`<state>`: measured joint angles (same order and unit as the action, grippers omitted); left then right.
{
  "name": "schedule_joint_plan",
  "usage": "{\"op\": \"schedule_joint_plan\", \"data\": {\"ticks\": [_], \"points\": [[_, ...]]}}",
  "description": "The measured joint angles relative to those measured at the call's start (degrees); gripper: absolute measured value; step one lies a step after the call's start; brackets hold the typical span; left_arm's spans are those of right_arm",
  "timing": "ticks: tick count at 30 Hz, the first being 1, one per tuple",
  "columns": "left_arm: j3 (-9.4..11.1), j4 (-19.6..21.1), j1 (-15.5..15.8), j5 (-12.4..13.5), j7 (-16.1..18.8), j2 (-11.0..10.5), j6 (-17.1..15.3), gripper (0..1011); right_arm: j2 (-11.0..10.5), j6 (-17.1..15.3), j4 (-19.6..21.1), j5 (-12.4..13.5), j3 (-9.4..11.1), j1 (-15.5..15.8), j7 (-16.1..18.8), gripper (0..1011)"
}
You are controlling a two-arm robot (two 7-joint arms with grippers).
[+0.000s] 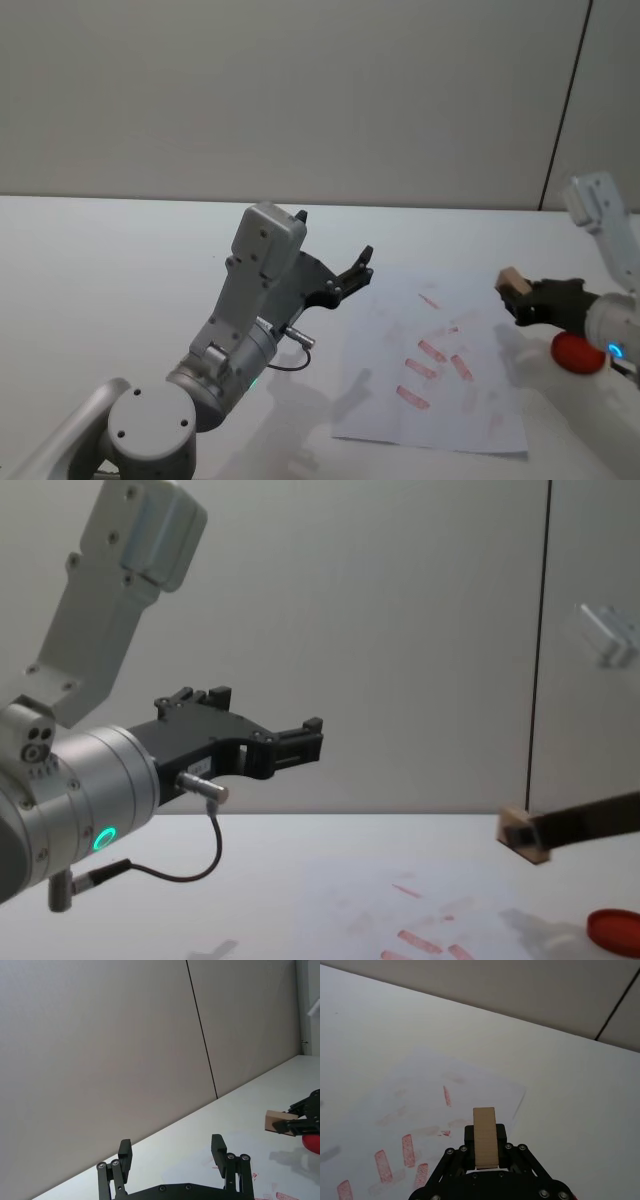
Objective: Use the one hand to pick up the stamp and affix it onto the A4 paper.
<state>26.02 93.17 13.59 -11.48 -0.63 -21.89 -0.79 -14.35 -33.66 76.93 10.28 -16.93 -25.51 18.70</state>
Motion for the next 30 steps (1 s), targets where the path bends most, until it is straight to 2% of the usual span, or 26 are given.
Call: {"op": "schedule_joint_plan", "data": {"ticks": [5,14,30], "points": [[0.0,0.0,0.0,0.0,0.0,0.0,0.0,1002,-1.5,-0.8,3.0,2.3,1.2,3.1,-3.6,218],[0.0,0.0,0.0,0.0,0.0,0.0,0.0,1002,-3.3,-1.4,7.2,5.9,2.8,7.3,-7.7,218],[0.0,0.0,0.0,0.0,0.0,0.0,0.0,1002,-4.6,-1.4,9.8,9.1,4.3,10.3,-11.3,218]]}}
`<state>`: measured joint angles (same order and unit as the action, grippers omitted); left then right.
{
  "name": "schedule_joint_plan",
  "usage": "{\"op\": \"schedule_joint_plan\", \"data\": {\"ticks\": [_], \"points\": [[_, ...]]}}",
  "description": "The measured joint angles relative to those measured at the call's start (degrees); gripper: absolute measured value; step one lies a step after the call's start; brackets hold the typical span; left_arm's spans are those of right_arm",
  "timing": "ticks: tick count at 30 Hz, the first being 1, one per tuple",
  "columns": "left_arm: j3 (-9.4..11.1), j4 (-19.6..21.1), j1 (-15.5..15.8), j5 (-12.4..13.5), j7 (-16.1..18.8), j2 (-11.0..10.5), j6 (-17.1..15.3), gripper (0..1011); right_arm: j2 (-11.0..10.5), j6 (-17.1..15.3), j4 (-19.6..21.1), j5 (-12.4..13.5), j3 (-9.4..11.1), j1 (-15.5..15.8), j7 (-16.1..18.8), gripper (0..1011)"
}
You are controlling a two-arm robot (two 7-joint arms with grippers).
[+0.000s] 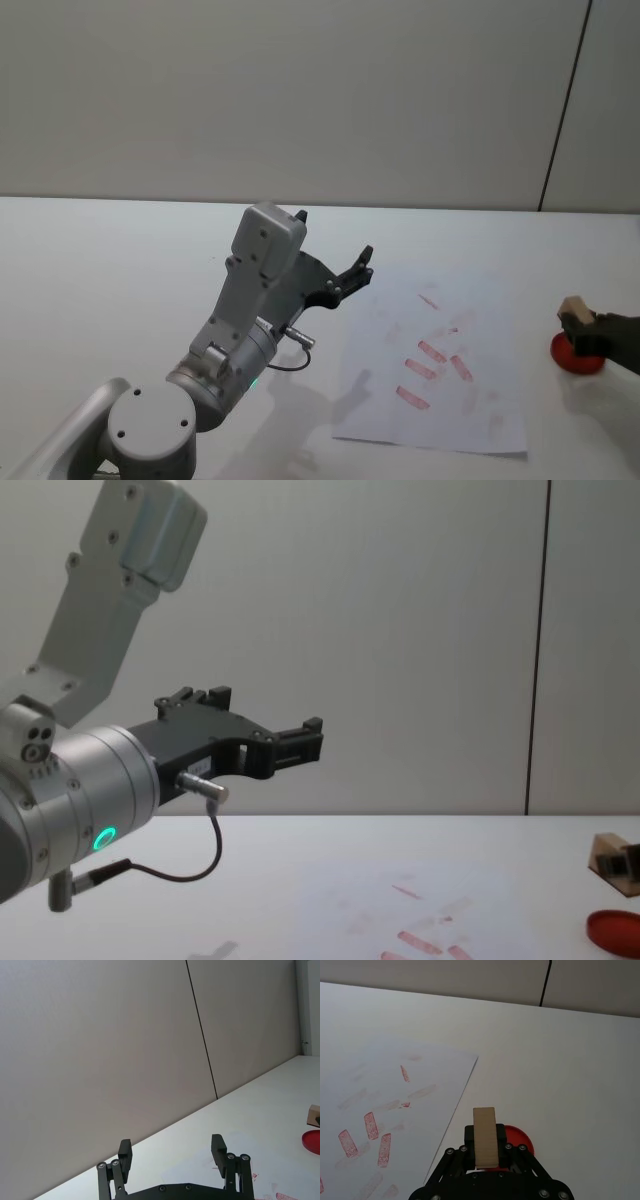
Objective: Use the one hand to pick up the stamp and affix it onto the A4 paper.
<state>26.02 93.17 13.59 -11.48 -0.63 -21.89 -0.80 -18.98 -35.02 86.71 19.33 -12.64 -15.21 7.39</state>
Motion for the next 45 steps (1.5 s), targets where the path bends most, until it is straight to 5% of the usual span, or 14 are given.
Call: {"op": "schedule_joint_plan", "data": {"ticks": [21,45], "points": [[0.0,0.0,0.0,0.0,0.0,0.0,0.0,1002,0.3,-0.8,-2.9,1.8,1.0,-0.9,-1.6,218],[0.0,0.0,0.0,0.0,0.0,0.0,0.0,1002,0.9,-0.7,-6.0,0.0,0.8,-2.8,0.0,218]]}}
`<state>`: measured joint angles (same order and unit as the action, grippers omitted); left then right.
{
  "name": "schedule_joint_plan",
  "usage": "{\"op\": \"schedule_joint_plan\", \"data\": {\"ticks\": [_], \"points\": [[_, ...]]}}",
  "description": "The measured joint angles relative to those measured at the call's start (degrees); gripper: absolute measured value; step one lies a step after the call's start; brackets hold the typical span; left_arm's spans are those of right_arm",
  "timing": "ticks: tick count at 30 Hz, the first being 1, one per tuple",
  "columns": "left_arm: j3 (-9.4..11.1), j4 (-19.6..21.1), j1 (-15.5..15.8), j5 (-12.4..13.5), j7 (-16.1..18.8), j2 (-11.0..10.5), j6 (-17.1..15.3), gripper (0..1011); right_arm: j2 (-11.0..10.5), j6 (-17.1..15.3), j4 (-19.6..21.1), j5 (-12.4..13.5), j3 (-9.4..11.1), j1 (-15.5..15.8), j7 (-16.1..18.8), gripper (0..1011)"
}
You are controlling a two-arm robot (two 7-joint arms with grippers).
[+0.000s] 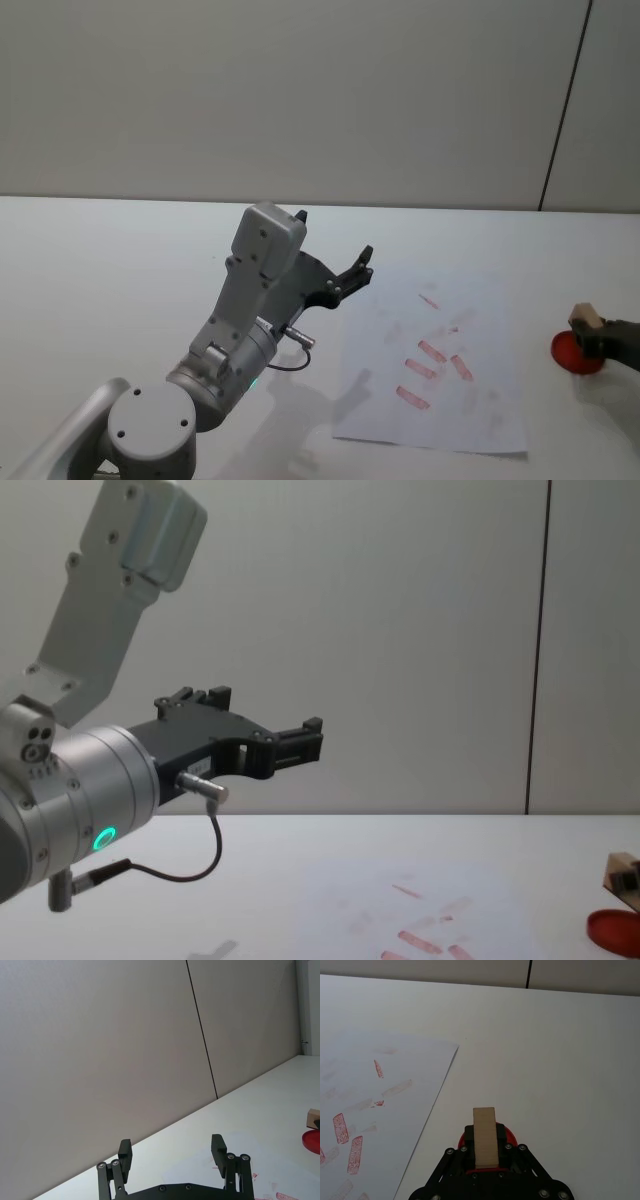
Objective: Use the one hand to pick up the stamp and affix it onto the A4 paper.
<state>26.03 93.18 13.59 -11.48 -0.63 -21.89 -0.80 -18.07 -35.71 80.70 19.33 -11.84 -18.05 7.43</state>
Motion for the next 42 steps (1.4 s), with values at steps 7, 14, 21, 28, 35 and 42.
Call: {"op": "schedule_joint_plan", "data": {"ticks": [7,14,21,28,35,42], "points": [[0.0,0.0,0.0,0.0,0.0,0.0,0.0,1002,0.0,0.1,-0.2,-0.2,0.0,-0.1,0.1,218],[0.0,0.0,0.0,0.0,0.0,0.0,0.0,1002,0.1,0.1,-0.4,-0.3,-0.1,-0.2,0.3,218],[0.0,0.0,0.0,0.0,0.0,0.0,0.0,1002,0.1,-0.3,-0.4,-0.4,-0.1,-0.2,0.3,218],[0.0,0.0,0.0,0.0,0.0,0.0,0.0,1002,0.2,-1.1,-0.4,-0.4,-0.1,-0.1,0.1,218],[0.0,0.0,0.0,0.0,0.0,0.0,0.0,1002,0.4,-1.7,-0.6,-0.3,-0.2,-0.1,-0.3,218],[0.0,0.0,0.0,0.0,0.0,0.0,0.0,1002,0.5,-1.9,-0.9,-0.3,-0.1,-0.3,-0.6,218]]}}
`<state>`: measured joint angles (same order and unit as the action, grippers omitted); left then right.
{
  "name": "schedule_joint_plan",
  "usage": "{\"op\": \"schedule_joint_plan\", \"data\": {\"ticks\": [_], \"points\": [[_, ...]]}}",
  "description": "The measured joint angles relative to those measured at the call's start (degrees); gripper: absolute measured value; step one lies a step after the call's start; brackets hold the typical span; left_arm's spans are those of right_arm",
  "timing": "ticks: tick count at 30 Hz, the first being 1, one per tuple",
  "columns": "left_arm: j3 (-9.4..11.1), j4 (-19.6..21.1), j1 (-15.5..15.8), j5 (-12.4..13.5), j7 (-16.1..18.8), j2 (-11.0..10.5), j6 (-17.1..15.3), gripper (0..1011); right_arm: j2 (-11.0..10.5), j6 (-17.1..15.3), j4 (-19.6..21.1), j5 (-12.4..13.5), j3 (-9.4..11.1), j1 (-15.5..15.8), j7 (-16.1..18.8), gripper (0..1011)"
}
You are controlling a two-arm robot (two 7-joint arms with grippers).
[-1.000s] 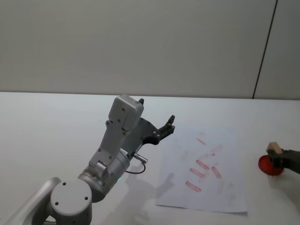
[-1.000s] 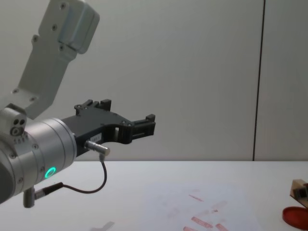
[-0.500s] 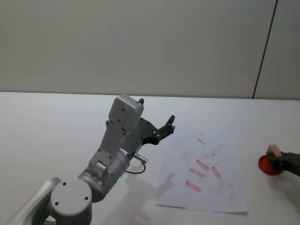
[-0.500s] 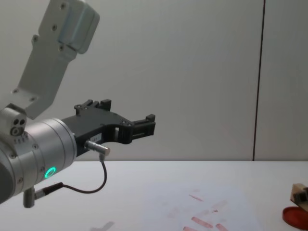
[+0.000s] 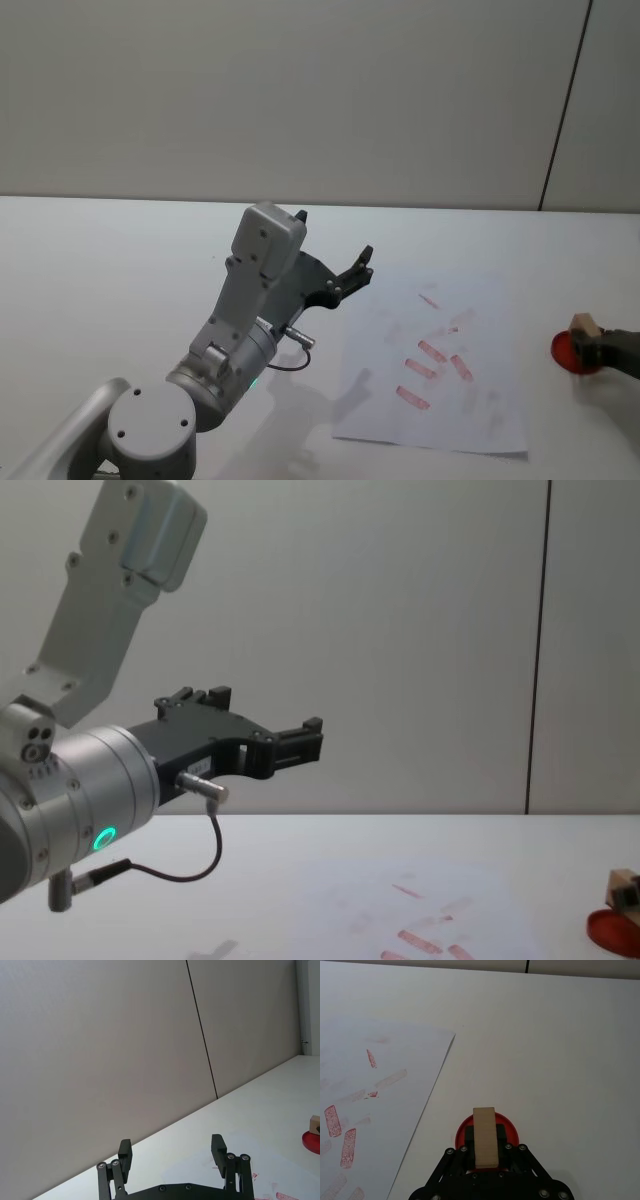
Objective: Use the one hand to pick up the stamp and affix it onto the A4 paper.
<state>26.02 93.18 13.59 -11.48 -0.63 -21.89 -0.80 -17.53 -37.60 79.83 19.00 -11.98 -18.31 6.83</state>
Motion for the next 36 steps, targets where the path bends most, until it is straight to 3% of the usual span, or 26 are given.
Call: {"op": "schedule_joint_plan", "data": {"ticks": [6,8,11,12,25,29,36], "points": [[0.0,0.0,0.0,0.0,0.0,0.0,0.0,1002,0.1,-0.1,-0.1,0.0,0.0,-0.1,-0.1,322],[0.0,0.0,0.0,0.0,0.0,0.0,0.0,1002,0.1,-0.1,-0.1,0.0,0.0,-0.1,-0.1,420],[0.0,0.0,0.0,0.0,0.0,0.0,0.0,1002,0.1,-0.1,-0.2,0.0,0.0,-0.1,-0.2,480],[0.0,0.0,0.0,0.0,0.0,0.0,0.0,1002,0.1,-0.2,-0.2,0.0,0.0,-0.1,-0.2,548],[0.0,0.0,0.0,0.0,0.0,0.0,0.0,1002,0.1,-0.2,-0.3,0.0,0.0,-0.2,-0.3,926],[0.0,0.0,0.0,0.0,0.0,0.0,0.0,1002,0.1,0.2,-0.2,0.0,0.0,-0.1,-0.1,1001],[0.0,0.0,0.0,0.0,0.0,0.0,0.0,1002,-0.1,2.8,0.8,-0.2,0.0,0.4,1.3,1001]]}}
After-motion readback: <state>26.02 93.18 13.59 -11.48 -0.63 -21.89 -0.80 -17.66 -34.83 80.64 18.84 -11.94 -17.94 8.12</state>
